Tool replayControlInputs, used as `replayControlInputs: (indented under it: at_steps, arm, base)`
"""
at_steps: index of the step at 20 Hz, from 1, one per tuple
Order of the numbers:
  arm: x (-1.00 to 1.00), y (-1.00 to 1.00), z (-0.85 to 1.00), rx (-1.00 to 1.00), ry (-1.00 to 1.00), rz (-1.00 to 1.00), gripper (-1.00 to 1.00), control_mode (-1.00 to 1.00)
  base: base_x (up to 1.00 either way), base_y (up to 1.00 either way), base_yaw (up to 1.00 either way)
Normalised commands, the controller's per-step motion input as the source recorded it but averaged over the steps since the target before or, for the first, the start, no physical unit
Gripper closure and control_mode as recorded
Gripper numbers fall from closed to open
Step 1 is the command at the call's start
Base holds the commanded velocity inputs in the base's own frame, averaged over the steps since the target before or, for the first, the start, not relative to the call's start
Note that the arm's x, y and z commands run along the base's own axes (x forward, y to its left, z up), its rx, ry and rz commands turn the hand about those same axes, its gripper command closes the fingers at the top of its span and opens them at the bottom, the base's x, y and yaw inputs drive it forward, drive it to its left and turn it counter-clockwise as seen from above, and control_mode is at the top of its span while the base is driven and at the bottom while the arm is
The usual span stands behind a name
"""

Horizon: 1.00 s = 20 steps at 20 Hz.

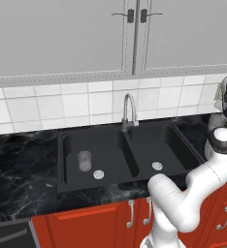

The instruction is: Place the glass cup in the left basin and the glass cup in the right basin of the sink.

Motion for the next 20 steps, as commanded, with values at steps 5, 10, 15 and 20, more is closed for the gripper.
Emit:
replayControlInputs:
  at_steps: [5,10,15,20]
  arm:
    - [0.0,1.0,-0.11,-0.11,-0.08,0.0,1.0,-1.0]
    - [-0.05,1.0,-0.2,-0.14,-0.09,0.0,1.0,-1.0]
    - [-0.07,0.98,-0.06,-0.14,-0.12,0.0,1.0,-1.0]
    - [-0.07,0.76,0.0,-0.1,-0.15,-0.01,1.0,-1.0]
  base:
    - [0.0,0.0,0.0]
    - [0.0,0.0,0.0]
    - [0.0,0.0,0.0]
    - [0.0,0.0,0.0]
